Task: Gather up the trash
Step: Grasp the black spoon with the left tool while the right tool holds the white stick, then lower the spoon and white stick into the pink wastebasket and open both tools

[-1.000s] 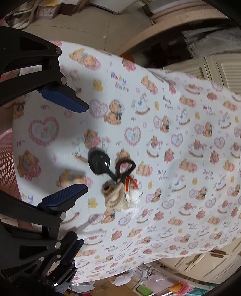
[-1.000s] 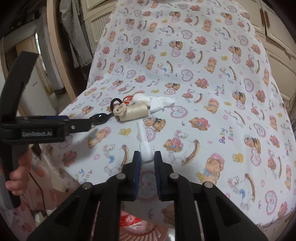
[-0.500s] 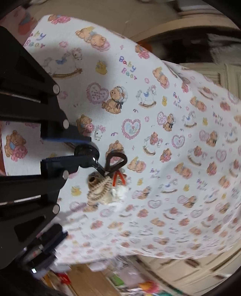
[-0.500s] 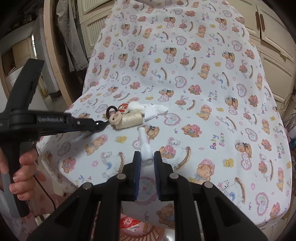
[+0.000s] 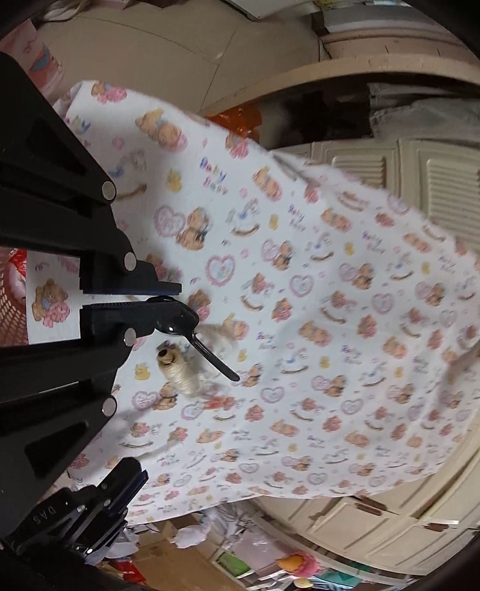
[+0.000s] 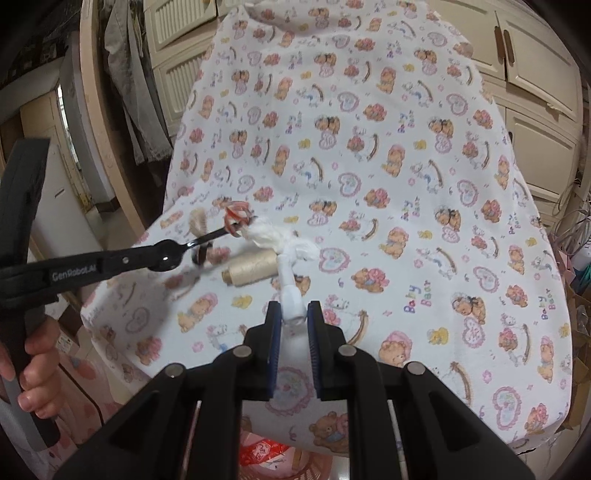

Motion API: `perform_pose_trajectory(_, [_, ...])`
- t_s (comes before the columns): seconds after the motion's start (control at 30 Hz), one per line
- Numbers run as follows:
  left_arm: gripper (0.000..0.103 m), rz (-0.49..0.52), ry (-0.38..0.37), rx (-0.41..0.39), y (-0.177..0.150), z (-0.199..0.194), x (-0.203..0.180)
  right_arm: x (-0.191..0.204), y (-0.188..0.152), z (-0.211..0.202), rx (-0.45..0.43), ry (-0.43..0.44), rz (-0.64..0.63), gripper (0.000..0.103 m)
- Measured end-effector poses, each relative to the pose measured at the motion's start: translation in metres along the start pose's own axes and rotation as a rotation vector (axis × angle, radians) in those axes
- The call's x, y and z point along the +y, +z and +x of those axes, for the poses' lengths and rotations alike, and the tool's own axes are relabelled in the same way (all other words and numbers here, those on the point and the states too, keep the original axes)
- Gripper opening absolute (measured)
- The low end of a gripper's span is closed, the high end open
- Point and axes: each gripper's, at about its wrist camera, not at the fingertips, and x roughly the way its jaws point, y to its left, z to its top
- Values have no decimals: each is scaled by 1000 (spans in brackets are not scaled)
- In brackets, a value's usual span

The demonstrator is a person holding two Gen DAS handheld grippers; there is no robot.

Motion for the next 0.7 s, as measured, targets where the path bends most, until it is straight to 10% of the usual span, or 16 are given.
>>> perform_pose_trajectory(0.7, [2, 140, -13, 28, -25, -39, -16, 19, -3, -42, -29, -65, 1, 13])
